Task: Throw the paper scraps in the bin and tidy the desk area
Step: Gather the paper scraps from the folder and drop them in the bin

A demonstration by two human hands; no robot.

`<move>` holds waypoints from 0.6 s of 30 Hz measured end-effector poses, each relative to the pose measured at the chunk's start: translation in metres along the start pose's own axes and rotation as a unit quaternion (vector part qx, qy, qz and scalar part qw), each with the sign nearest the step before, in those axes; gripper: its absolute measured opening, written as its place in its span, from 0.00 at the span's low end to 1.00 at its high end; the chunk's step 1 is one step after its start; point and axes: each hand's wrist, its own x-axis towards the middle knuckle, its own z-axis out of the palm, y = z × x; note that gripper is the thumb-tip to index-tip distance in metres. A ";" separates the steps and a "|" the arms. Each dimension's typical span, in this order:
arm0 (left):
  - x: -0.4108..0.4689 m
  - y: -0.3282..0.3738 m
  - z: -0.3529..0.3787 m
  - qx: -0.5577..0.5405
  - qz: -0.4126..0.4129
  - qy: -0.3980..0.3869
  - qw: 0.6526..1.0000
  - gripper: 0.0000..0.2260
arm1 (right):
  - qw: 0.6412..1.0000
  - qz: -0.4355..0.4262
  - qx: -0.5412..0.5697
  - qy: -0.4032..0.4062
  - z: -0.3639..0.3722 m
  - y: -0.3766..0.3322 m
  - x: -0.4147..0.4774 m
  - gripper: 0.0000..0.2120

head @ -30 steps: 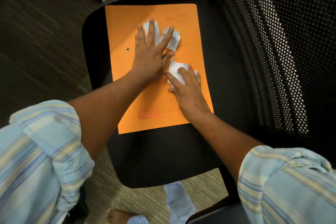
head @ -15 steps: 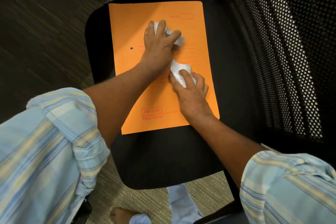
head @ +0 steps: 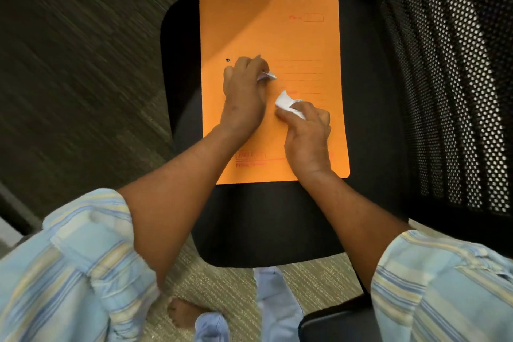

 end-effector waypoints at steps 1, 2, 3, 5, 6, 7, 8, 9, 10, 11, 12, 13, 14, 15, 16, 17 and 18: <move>-0.011 0.001 -0.006 -0.022 -0.018 0.022 0.999 0.07 | 1.000 -0.002 0.002 -0.003 -0.001 -0.002 0.001 0.16; -0.022 0.002 -0.012 -0.050 -0.039 0.047 0.997 0.05 | 1.000 -0.007 -0.002 -0.001 -0.002 -0.003 0.001 0.16; -0.035 0.002 -0.018 -0.080 -0.063 0.068 0.993 0.04 | 1.000 -0.011 -0.011 0.005 -0.004 -0.005 0.001 0.17; -0.060 -0.001 -0.027 -0.125 -0.119 0.087 0.981 0.04 | 0.999 -0.007 -0.028 0.023 -0.006 -0.009 0.000 0.17; -0.071 -0.004 -0.031 -0.137 -0.142 0.088 0.976 0.04 | 0.999 0.000 -0.028 0.028 -0.005 -0.011 -0.001 0.16; -0.081 -0.007 -0.033 -0.146 -0.161 0.087 0.972 0.04 | 0.999 0.007 -0.026 0.028 -0.004 -0.014 -0.004 0.16; -0.090 -0.011 -0.035 -0.154 -0.177 0.089 0.968 0.04 | 0.999 0.009 -0.027 0.023 -0.002 -0.018 -0.007 0.17; -0.100 -0.014 -0.037 -0.164 -0.192 0.091 0.963 0.05 | 0.999 0.009 -0.028 0.015 0.000 -0.022 -0.012 0.17; -0.108 -0.017 -0.039 -0.173 -0.207 0.090 0.959 0.05 | 1.000 0.009 -0.026 0.009 0.003 -0.027 -0.017 0.17; -0.116 -0.019 -0.041 -0.179 -0.219 0.086 0.955 0.05 | 1.000 0.012 -0.022 0.005 0.006 -0.032 -0.022 0.17; -0.124 -0.022 -0.042 -0.181 -0.229 0.082 0.953 0.04 | 1.000 0.017 -0.018 0.003 0.008 -0.037 -0.028 0.17; -0.131 -0.025 -0.044 -0.181 -0.235 0.079 0.952 0.04 | 1.000 0.023 -0.013 0.001 0.011 -0.042 -0.033 0.17; -0.136 -0.027 -0.046 -0.181 -0.239 0.080 0.951 0.04 | 0.999 0.031 -0.008 0.000 0.013 -0.047 -0.037 0.17; -0.141 -0.029 -0.049 -0.183 -0.243 0.084 0.949 0.03 | 0.999 0.039 0.000 -0.001 0.014 -0.052 -0.041 0.17; -0.145 -0.031 -0.052 -0.187 -0.249 0.090 0.946 0.03 | 0.999 0.045 0.011 -0.003 0.015 -0.057 -0.045 0.16; -0.149 -0.033 -0.056 -0.192 -0.256 0.097 0.942 0.03 | 0.999 0.047 0.022 -0.008 0.016 -0.061 -0.050 0.16; -0.153 -0.034 -0.059 -0.199 -0.264 0.103 0.938 0.02 | 0.998 0.044 0.030 -0.013 0.017 -0.066 -0.055 0.15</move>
